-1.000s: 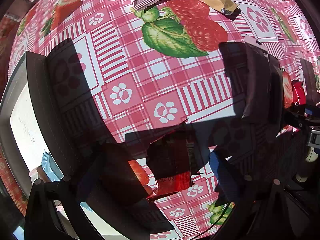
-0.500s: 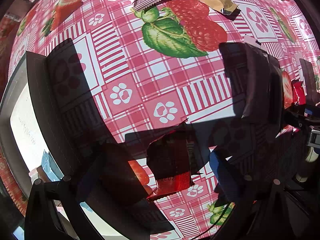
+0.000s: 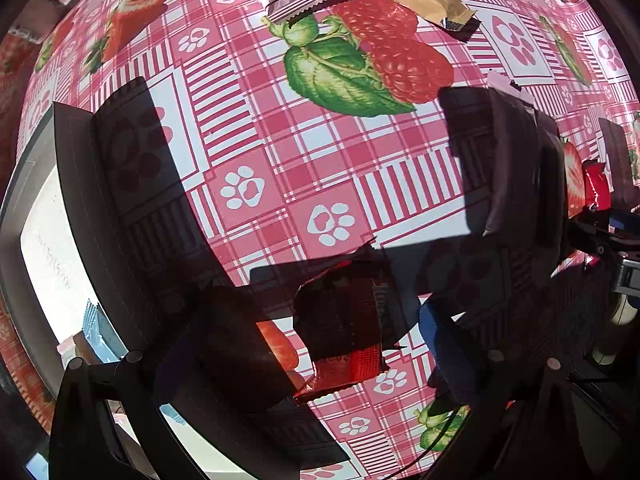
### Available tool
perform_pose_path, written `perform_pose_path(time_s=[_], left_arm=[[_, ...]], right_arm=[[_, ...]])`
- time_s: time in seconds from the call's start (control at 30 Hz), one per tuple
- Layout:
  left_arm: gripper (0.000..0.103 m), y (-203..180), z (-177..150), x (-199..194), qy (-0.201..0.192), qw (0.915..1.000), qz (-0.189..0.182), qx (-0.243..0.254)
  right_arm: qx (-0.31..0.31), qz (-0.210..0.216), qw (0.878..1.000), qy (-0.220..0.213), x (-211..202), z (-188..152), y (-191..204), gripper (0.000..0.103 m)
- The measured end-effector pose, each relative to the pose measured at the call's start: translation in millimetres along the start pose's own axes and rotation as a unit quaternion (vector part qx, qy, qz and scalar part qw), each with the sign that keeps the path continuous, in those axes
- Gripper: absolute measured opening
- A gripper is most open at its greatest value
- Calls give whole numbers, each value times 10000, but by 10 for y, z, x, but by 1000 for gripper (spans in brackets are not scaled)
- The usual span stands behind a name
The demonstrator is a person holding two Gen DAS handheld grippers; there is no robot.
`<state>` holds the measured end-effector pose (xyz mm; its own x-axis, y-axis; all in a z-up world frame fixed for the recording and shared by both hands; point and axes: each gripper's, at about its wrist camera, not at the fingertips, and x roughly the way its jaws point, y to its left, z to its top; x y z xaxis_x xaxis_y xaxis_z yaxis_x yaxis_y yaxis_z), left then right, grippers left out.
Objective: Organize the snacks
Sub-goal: 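Lift the red bar with the right tool while the left tool lifts the red packet, then carry both held red snacks over the white box tray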
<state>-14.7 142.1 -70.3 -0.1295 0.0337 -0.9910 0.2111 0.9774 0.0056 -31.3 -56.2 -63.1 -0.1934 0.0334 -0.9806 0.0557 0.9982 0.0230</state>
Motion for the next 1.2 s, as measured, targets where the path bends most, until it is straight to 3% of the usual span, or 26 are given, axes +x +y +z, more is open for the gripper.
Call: perform_pose_path(time_s=[0.73,1.0,1.1,1.2], left_arm=[[103,2,-20,-16,-165,9999,-5,17],[102,-73,3,31,362,9988,68,313],[93,-106,-56,-17,303,9989,68,357],[74,-165,-92,-106,157,9987,70,470]], right_arm=[[32,0,9997,-260,-78,-3,24,103],[-83,-27,9999,145,-59,172,25,103],[-270,-46,9996,86,-117,202,79,91],[-502,-75,9987,-66,-220,201,147,63]])
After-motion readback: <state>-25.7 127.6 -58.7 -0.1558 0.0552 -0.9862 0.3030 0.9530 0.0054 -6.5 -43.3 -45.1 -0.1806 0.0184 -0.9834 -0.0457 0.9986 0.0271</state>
